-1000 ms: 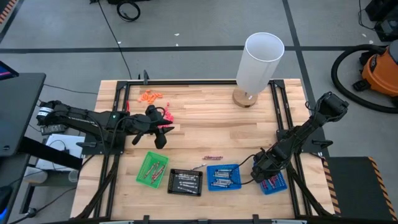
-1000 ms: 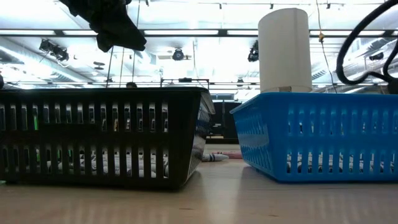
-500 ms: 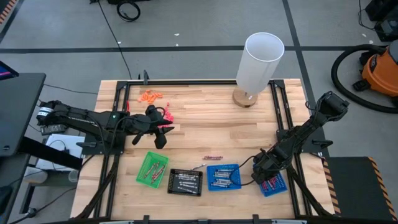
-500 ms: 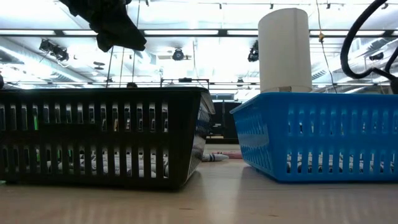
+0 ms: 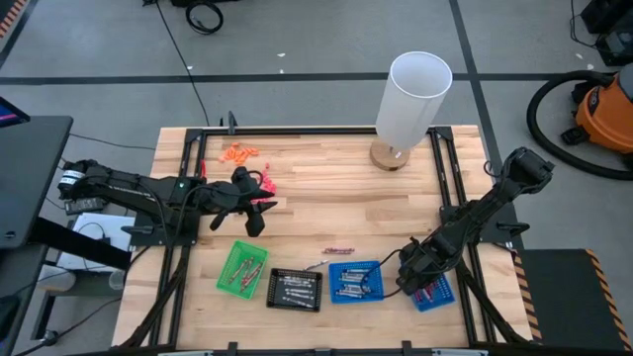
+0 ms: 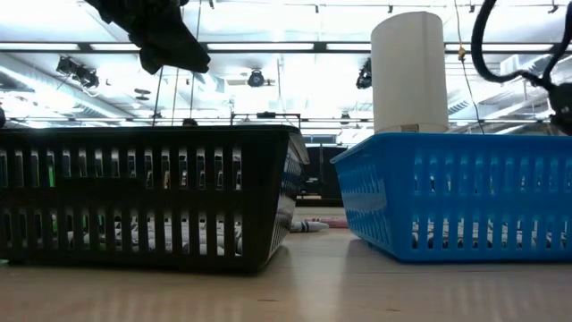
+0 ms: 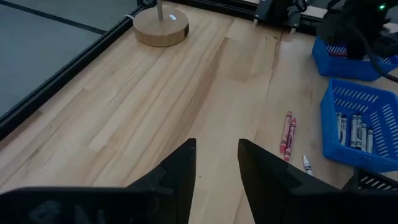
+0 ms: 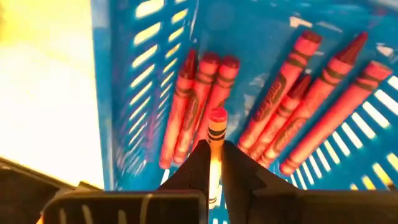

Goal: Sort crayons
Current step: Put the pink crayon into the green basket

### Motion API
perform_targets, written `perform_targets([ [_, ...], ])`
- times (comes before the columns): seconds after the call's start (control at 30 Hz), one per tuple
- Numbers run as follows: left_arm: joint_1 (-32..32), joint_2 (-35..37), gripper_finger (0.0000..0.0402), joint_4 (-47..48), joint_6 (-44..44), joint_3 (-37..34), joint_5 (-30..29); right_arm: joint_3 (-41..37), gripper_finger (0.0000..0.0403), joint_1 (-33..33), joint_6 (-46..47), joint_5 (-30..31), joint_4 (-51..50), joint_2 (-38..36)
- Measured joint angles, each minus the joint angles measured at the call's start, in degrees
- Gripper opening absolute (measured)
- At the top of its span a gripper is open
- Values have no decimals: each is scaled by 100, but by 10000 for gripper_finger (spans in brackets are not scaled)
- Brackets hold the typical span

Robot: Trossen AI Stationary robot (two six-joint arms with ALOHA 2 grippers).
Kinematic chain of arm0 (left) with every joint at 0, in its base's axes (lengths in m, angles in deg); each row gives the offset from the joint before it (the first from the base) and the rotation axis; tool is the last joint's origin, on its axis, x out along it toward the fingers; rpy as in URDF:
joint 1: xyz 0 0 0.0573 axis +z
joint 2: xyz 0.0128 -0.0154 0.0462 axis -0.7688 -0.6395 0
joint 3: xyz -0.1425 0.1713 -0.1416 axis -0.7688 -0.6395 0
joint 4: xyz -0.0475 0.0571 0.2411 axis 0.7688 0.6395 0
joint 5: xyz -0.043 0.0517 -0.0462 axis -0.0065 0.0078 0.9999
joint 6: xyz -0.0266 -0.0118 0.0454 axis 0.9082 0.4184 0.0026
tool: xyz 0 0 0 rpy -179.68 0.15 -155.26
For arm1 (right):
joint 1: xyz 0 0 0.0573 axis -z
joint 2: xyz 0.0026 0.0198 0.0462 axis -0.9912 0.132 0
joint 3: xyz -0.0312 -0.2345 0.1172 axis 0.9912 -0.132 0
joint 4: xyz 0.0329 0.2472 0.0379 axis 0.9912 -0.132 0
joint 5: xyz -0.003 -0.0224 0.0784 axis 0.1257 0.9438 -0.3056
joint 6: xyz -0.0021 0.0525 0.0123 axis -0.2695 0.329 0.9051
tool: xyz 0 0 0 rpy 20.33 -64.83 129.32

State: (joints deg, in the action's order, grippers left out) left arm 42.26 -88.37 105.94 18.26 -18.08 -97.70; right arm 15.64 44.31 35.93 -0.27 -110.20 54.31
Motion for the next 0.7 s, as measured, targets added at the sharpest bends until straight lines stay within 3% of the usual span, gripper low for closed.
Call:
perform_targets([
  [0.37,7,0,130,-46,32,0,721,719,30,150,-317,183,-1167,-59],
  [0.7,-4,-2,130,-532,32,0,940,1461,31,776,-1119,1249,-1951,-403],
])
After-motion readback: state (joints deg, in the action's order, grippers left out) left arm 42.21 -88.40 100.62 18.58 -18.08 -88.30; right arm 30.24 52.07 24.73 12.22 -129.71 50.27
